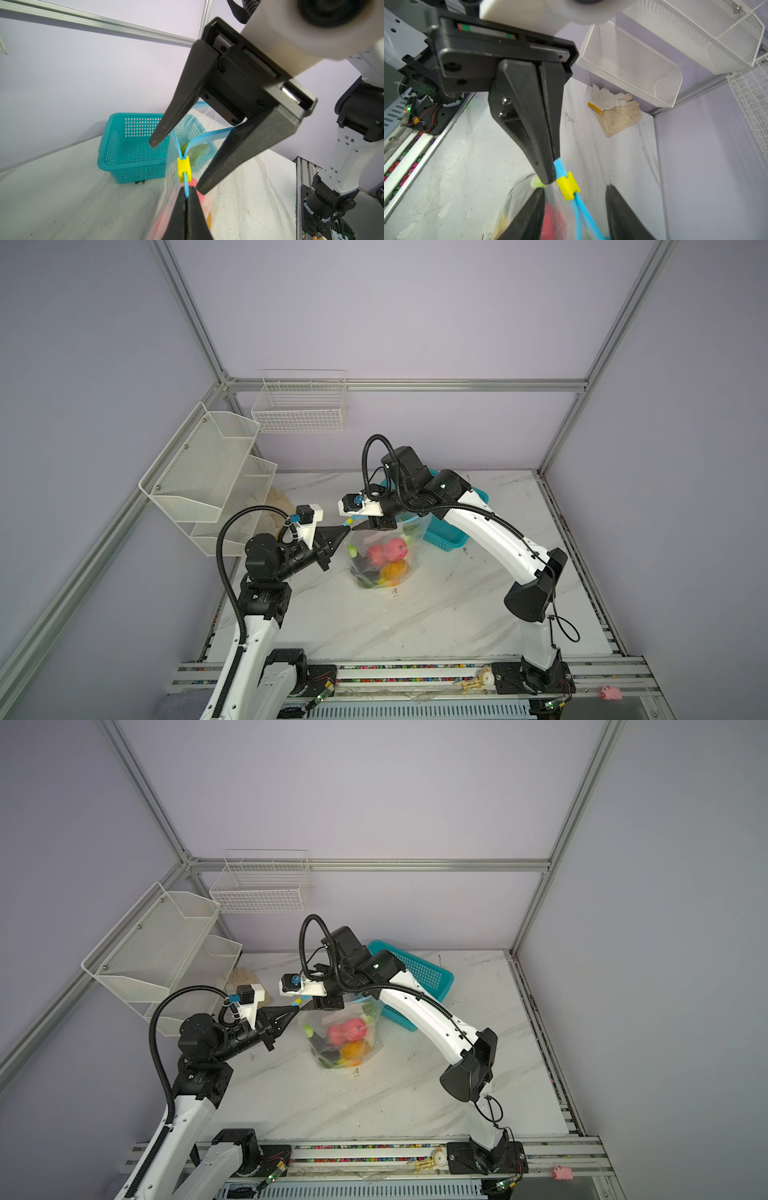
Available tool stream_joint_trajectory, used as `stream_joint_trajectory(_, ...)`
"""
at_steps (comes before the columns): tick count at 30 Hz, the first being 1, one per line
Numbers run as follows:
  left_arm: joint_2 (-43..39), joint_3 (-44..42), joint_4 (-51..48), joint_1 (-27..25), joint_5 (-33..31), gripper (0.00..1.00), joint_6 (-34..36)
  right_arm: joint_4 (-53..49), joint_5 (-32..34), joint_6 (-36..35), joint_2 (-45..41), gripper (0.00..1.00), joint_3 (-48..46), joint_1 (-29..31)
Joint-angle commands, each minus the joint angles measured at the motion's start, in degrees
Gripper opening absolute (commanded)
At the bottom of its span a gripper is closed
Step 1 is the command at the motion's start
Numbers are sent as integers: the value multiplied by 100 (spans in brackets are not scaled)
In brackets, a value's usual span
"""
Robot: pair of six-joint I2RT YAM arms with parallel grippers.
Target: Place the food in the zip-top bag and seal the zipper
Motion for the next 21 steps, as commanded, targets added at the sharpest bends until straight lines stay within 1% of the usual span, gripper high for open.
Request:
stream_joint_trajectory(1,-118,163,-62,-56,-9,0,261,-475,56,-246,-40,41,176,45)
stream_joint_trajectory(6,-130,207,-168,-61,-30,0,348,-507,180,-297,-65,33,176,45)
stream_joint_trajectory(8,-121,233,-181,-60,-62,0,362,-528,223,-319,-65,28,184,46)
stream_joint_trajectory(10,-100,258,-223,-66,-79,0,391,-537,242,-347,-74,25,186,45)
stream_joint_trajectory(12,-82,288,-265,-76,-85,0,419,-538,263,-366,-83,20,186,45)
stream_joint_trajectory(16,-30,321,-319,-72,-132,0,483,-505,283,-379,-98,14,184,45)
stream_joint_trajectory(17,-10,339,-326,-73,-132,1,491,-487,278,-382,-100,14,185,45)
stream_joint_trajectory(18,1,344,-320,-80,-119,8,496,-480,283,-388,-96,12,179,43)
stream_joint_trajectory(19,23,358,-320,-80,-86,12,492,-470,281,-396,-98,10,176,45)
stream_joint_trajectory(21,54,393,-319,-82,-38,21,498,-443,282,-397,-99,9,176,41)
